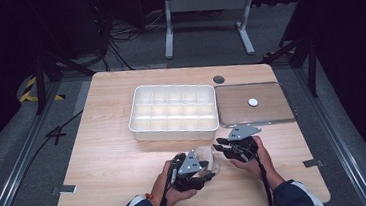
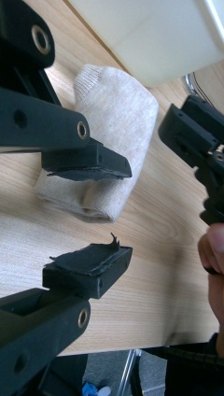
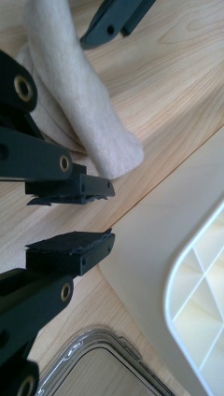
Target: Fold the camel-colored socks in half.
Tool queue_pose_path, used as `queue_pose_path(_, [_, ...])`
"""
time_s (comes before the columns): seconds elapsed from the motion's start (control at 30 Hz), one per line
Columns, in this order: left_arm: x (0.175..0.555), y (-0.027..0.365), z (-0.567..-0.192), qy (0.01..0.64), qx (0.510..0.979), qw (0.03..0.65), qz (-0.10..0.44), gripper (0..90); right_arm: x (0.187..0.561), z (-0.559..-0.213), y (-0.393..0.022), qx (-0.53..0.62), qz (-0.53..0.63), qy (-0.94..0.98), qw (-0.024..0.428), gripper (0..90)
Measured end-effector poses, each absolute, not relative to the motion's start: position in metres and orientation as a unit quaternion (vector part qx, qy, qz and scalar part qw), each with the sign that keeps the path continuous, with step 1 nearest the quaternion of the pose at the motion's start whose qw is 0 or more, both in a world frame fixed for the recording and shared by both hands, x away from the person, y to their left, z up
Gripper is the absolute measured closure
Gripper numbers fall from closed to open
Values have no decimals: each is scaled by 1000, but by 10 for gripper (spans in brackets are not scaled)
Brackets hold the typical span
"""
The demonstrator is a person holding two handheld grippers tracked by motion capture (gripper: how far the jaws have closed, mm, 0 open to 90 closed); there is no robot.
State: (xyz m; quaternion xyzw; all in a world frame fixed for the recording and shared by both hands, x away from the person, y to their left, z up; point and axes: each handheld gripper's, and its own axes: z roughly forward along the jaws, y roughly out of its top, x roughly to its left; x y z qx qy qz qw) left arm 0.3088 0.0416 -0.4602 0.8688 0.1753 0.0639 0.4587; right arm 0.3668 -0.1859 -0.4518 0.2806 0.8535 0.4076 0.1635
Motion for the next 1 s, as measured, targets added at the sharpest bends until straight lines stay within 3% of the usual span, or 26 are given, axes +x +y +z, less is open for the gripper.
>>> queue_pose_path(0.27, [304, 45, -455, 180, 871, 451, 74, 467, 360, -438, -183, 280, 428, 844, 160, 624])
queue_pose_path(0.63, [295, 45, -455, 171, 875, 446, 76, 452, 349, -427, -165, 267, 442, 843, 149, 502])
queue_pose_path(0.8, [293, 46, -455, 168, 877, 444, 71, 448, 350, -429, -158, 268, 435, 848, 143, 476])
queue_pose_path(1.0, [281, 54, -454, 157, 895, 409, 79, 422, 360, -447, -153, 282, 396, 868, 105, 437])
